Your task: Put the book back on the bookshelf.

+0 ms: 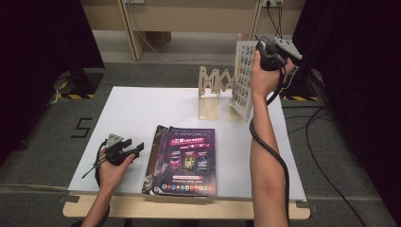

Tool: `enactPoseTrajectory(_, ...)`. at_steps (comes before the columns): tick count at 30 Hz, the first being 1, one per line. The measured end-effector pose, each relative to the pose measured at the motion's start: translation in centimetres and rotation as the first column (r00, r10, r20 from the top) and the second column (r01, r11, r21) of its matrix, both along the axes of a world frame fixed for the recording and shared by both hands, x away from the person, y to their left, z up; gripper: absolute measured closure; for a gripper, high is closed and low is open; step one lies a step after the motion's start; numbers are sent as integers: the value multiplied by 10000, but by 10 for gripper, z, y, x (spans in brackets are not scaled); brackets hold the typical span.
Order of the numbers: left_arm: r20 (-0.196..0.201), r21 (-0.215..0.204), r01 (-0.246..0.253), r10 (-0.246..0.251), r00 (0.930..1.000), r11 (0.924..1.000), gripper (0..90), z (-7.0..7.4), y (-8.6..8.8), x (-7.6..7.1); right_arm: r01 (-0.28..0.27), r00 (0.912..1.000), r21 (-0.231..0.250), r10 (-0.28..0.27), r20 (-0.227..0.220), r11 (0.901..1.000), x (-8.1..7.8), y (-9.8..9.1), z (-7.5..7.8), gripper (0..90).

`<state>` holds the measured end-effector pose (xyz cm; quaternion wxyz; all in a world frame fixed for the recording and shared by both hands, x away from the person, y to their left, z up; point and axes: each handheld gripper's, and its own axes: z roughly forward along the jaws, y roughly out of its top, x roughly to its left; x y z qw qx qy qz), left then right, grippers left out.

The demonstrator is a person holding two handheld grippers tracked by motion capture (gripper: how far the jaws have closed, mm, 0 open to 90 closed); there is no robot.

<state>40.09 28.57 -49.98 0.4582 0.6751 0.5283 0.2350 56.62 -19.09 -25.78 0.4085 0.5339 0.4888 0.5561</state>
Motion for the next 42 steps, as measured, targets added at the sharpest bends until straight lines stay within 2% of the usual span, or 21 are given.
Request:
enactPoseTrajectory(6,6,40,27,-27,10000,10000,378,0,0,0,51,10000,-458,-52,-10,9989,-4,3,-14,747)
enactPoseTrajectory(11,26,115,31,-31,10000,9999,379,0,-1,0,-21,9999,-590,15,-101,9983,-10,2,-24,747)
enactPoseTrajectory(16,10,159,29,-29,10000,9999,380,0,-2,0,-101,9998,-1218,123,170,9925,-21,5,-32,745)
enactPoseTrajectory(21,66,122,24,-25,10000,9999,380,0,-2,-1,-57,9995,-1508,104,304,9885,-29,6,-39,744)
enactPoseTrajectory(24,71,121,24,-25,10000,9999,380,0,-2,-1,-42,9994,-1651,99,340,9863,-35,7,-47,744)
enactPoseTrajectory(27,70,136,22,-23,10000,9999,380,0,-2,-1,-96,9995,-1601,142,273,9871,-39,6,-56,744)
enactPoseTrajectory(33,75,120,10,-11,10000,9999,380,0,-2,-1,-148,9990,-1920,224,375,9813,-47,5,-62,744)
enactPoseTrajectory(42,67,198,40,-41,10000,9998,380,0,-2,-1,-168,9989,-2084,256,396,9779,-63,-2,-72,742)
